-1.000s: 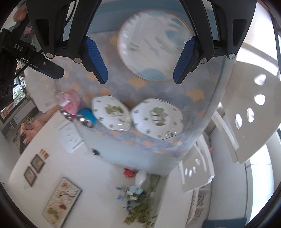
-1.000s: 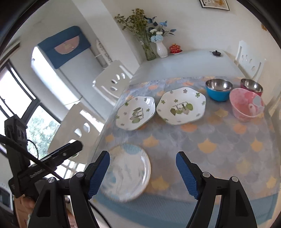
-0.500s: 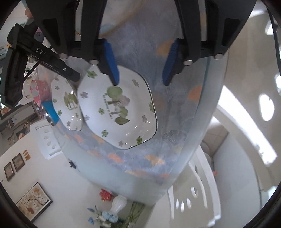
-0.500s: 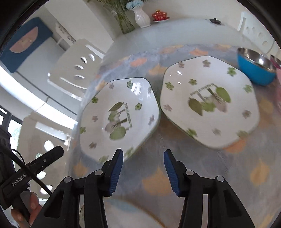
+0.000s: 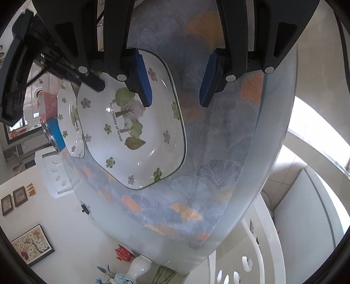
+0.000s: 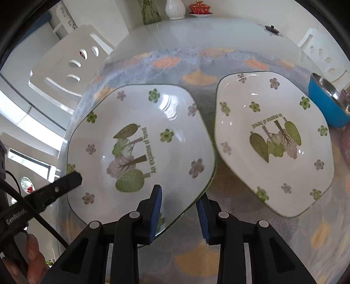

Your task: Organize plates and bowls

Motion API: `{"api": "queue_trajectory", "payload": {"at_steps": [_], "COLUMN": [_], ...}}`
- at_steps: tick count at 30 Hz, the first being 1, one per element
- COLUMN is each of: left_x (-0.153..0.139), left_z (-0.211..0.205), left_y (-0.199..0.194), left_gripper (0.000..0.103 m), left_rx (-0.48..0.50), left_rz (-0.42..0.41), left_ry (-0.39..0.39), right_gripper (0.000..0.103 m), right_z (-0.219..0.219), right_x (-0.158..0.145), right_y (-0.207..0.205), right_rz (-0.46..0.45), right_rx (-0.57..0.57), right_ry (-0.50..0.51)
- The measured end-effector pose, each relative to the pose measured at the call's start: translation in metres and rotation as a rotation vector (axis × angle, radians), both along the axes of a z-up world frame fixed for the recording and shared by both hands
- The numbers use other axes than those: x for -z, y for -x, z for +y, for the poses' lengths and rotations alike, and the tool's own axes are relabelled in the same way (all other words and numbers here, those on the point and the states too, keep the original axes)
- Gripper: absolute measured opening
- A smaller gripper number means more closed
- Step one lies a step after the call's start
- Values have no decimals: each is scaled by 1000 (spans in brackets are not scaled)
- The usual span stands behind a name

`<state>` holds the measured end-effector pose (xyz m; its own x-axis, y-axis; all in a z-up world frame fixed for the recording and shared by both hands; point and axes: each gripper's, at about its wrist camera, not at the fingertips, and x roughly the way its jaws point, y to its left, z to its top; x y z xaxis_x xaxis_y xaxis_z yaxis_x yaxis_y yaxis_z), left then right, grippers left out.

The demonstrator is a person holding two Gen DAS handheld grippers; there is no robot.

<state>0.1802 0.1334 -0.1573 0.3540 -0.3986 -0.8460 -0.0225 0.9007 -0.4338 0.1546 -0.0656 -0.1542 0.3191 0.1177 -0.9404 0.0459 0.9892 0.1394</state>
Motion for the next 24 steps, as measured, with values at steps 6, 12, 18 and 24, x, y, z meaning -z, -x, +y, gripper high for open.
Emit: {"api": "queue_trajectory", "payload": {"at_steps": [6, 12, 18, 24], "left_x": [-2, -3, 4, 10], "left_z": [12, 12, 6, -2], "left_y": [-10, -13, -13, -19], "left_gripper": [42, 42, 42, 42], "left_rx": [-13, -2, 23, 35], "left_rz": [-5, -8, 2, 3], "left_ry": [-8, -4, 1, -14], "right_gripper": [30, 32, 32, 32], "right_z": [26, 27, -12, -19], "right_x": [-7, 8, -4, 2], "right_y": [8, 15, 23, -7], "right_rz": [20, 84, 15, -15], "right_rx": [52, 82, 97, 34], "right_ry": [-72, -180, -134, -113]}}
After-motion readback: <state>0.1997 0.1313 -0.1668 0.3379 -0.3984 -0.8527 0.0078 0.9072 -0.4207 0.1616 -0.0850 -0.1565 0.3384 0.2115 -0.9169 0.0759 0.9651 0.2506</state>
